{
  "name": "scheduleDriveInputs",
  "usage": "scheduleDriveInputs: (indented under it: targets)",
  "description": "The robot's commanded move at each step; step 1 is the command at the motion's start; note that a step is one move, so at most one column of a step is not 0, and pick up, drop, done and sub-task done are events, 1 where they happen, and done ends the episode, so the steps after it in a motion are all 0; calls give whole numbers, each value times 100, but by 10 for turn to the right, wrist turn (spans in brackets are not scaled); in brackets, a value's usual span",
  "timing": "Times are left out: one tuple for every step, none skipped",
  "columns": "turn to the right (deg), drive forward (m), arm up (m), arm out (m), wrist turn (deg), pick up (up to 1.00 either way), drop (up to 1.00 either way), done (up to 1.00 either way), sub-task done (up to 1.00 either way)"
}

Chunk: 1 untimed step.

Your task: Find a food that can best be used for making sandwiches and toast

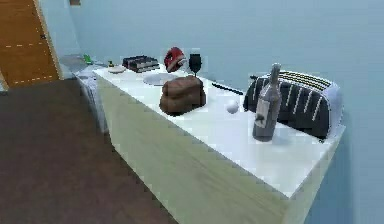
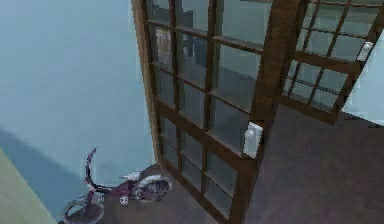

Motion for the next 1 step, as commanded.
scheduleDriveInputs:
  targets:
    - [0, 0, 0, 0, 0, 0, 0, 100, 0]
